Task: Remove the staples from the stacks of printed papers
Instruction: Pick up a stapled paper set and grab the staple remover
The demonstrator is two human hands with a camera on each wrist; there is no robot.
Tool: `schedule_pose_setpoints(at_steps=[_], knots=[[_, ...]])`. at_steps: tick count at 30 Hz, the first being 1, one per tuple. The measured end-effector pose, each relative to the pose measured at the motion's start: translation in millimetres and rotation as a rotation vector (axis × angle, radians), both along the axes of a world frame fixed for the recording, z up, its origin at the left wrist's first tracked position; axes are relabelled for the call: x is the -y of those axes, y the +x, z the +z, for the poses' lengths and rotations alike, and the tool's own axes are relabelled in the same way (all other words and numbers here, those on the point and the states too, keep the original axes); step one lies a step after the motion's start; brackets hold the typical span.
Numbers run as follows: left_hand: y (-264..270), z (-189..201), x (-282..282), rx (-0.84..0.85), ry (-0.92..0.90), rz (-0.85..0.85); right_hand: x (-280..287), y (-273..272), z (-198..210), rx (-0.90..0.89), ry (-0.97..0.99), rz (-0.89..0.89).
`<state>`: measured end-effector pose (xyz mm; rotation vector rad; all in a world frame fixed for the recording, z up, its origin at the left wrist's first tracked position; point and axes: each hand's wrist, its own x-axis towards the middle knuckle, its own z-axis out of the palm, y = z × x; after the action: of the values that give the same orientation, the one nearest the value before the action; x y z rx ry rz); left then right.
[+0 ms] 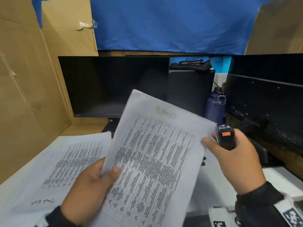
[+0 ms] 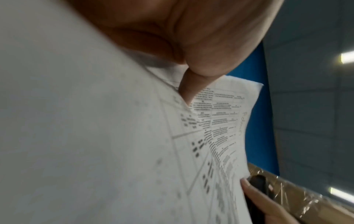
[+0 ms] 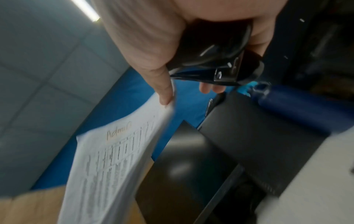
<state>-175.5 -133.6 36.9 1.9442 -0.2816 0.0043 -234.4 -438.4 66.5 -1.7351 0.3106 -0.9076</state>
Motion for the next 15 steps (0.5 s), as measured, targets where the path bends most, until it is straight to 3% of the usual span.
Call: schedule_pose_setpoints(at_steps=[3,5,10,15], knots=[[-1.7,3.0,6.5,-0.03,-0.094,-0.013,-3.7,8.3,-3.4,0.027,0.244,0.086],[1.0,0.3,10.4,0.001,-0.145,-0.01,-9.9,11.1,2.9,0.055,0.29,0.089],[14.6,-6.2,29.5,0.131,-0.214,0.127,-33.9,11.6,40.8,0.23,0.033,-0.015],[23.2,-35.4,42.2,0.017,-0.263,0.115,-47.5,16.6,35.5,0.232,-0.186,-0.001]])
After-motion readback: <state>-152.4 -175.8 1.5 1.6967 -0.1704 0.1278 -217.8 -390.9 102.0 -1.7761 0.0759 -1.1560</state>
